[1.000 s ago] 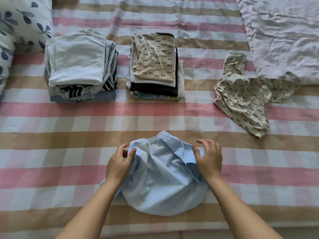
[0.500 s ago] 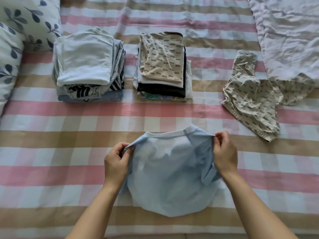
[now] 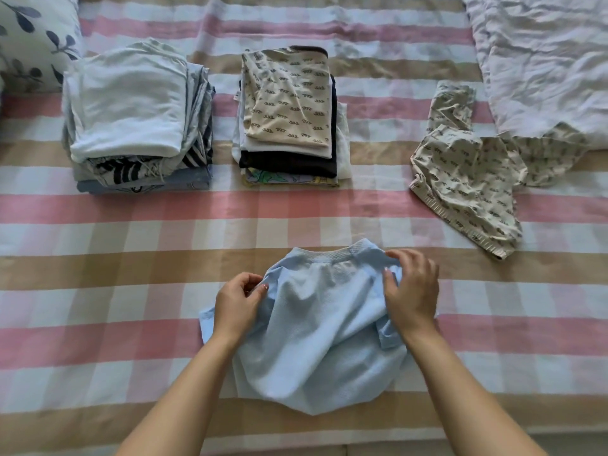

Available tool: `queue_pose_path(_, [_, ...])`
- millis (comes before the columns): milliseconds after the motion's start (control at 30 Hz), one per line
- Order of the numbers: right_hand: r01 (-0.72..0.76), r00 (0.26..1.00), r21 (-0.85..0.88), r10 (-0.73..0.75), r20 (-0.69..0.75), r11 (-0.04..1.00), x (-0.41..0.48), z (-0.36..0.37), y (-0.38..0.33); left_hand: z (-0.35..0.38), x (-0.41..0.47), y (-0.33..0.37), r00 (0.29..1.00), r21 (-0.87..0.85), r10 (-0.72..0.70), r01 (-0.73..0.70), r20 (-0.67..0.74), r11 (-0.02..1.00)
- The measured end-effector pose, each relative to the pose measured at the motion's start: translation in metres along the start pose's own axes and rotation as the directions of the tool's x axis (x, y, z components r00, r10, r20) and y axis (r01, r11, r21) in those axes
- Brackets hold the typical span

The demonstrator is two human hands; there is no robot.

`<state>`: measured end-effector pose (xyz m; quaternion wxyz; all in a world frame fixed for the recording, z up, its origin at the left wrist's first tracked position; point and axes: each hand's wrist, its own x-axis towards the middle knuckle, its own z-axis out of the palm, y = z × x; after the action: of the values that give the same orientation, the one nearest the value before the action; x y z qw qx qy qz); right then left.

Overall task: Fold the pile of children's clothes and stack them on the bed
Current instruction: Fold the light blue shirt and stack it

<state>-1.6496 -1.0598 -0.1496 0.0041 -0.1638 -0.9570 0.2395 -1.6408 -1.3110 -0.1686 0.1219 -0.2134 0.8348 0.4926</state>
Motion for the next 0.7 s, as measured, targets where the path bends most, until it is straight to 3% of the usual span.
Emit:
queue_pose_path(67, [0.095, 0.995, 0.186, -0.093, -0.018, 0.978, -0.025, -0.003, -0.027, -0.002, -0.017, 0.015, 0.998, -0.077, 0.059, -0.060, -0.010, 0.995])
queue_pose_path(100, [0.067, 0.996, 0.326, -0.084, 0.036, 0.943, -0.038, -0.005, -0.041, -0.001, -0.028, 0.024, 0.995, -0.115, 0.097, -0.097, -0.006, 0.989])
queue_pose_path(167, [-0.134, 0.974, 0.531, 0.012, 0.227, 0.837, -0.055, -0.009, -0.064, 0.004, -0.053, 0.039, 0.984, -0.179, 0.176, -0.171, 0.013, 0.969])
queue_pose_path(233, [-0.367, 0.905, 0.617, 0.114, 0.409, 0.696, -0.063, -0.011, -0.078, 0.013, -0.076, 0.049, 0.970, -0.223, 0.244, -0.236, 0.011, 0.946])
queue_pose_path(300, [-0.479, 0.850, 0.622, 0.149, 0.505, 0.619, -0.062, -0.014, -0.081, 0.024, -0.091, 0.054, 0.952, -0.242, 0.305, -0.293, 0.013, 0.925])
queue_pose_path(467, [-0.500, 0.819, 0.551, 0.159, 0.551, 0.668, -0.060, -0.024, -0.060, 0.043, -0.109, 0.057, 0.892, -0.169, 0.425, -0.400, 0.153, 0.901])
queue_pose_path(567, [-0.560, 0.800, 0.541, 0.241, 0.549, 0.627, -0.060, -0.032, -0.036, 0.043, -0.101, 0.063, 0.850, -0.165, 0.449, -0.418, 0.277, 0.893])
queue_pose_path(700, [-0.630, 0.775, 0.590, 0.364, 0.516, 0.505, -0.065, -0.048, -0.004, 0.046, -0.062, 0.088, 0.894, -0.185, 0.383, -0.346, 0.232, 0.920])
